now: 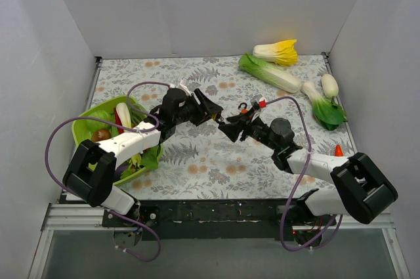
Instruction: Unlock with the key
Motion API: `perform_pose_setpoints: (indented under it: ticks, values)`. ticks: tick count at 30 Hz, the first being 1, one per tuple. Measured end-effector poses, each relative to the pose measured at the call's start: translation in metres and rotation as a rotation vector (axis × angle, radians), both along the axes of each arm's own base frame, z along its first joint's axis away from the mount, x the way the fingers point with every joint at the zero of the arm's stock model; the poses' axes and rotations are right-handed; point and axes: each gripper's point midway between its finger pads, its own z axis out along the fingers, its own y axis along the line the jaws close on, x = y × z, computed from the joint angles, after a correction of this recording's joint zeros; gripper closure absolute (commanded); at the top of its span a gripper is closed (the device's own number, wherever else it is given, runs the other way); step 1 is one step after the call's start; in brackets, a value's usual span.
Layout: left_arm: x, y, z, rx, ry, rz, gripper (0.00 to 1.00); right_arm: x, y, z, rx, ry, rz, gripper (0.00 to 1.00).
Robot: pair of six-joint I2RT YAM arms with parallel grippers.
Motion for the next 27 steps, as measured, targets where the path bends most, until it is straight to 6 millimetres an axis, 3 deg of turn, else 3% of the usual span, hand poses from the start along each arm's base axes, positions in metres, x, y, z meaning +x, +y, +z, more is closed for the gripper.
perform_pose_setpoints:
  ticks: [7,14,23,27]
  values:
    - [-0.003,-0.004,0.004,-0.037,0.018,-0.013,1.00,0.008,0.013,0.010,0.021,-0.063,0.011,0.38]
    - [-0.003,-0.002,0.000,-0.050,0.030,-0.003,1.00,0.021,0.021,0.003,0.011,-0.073,0.003,0.40]
    - [-0.006,-0.004,0.003,-0.079,0.039,-0.012,1.00,0.044,0.028,0.011,0.015,-0.109,-0.046,0.39]
    - [-0.006,-0.003,0.002,-0.077,0.039,-0.006,1.00,0.045,0.031,0.006,0.008,-0.101,-0.045,0.45]
